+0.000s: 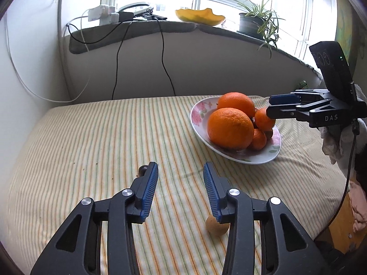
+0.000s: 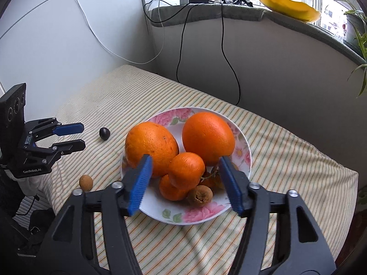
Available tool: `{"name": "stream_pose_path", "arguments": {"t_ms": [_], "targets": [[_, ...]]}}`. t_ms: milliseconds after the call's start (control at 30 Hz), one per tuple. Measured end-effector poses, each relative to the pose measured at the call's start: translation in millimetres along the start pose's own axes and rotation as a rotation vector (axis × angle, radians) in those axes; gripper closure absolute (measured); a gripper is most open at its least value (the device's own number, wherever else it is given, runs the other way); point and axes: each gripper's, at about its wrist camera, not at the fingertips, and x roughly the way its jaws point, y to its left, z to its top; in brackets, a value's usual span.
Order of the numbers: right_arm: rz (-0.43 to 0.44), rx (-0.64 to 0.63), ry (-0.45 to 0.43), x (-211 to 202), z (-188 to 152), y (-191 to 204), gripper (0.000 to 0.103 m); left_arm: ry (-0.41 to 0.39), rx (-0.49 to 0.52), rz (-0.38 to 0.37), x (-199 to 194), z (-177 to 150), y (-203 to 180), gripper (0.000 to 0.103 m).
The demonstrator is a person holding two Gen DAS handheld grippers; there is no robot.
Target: Organize fruits
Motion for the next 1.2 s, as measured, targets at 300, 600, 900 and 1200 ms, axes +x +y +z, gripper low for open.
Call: {"name": "stream_pose_path", "arguments": {"t_ms": [300, 600, 900, 1200], "targets": [[-0.008, -0.003, -0.030, -10, 2, 6, 0.035, -0.019, 0.000, 0.011, -7, -1, 5, 0.060], [-0.014, 0.006, -0.084, -24, -3, 22, 0.035, -0.017, -0.015, 0.018, -7, -5, 17, 0.060], [0.028, -0.022, -0.099, -25, -16, 56, 0.035, -0.007, -0.058, 0.031, -5, -10, 35, 0.060], [0.095, -0.061, -0.075, -13, -33, 96, 0.035, 0.036, -0.059, 0.009, 11, -12, 44, 0.060]]}}
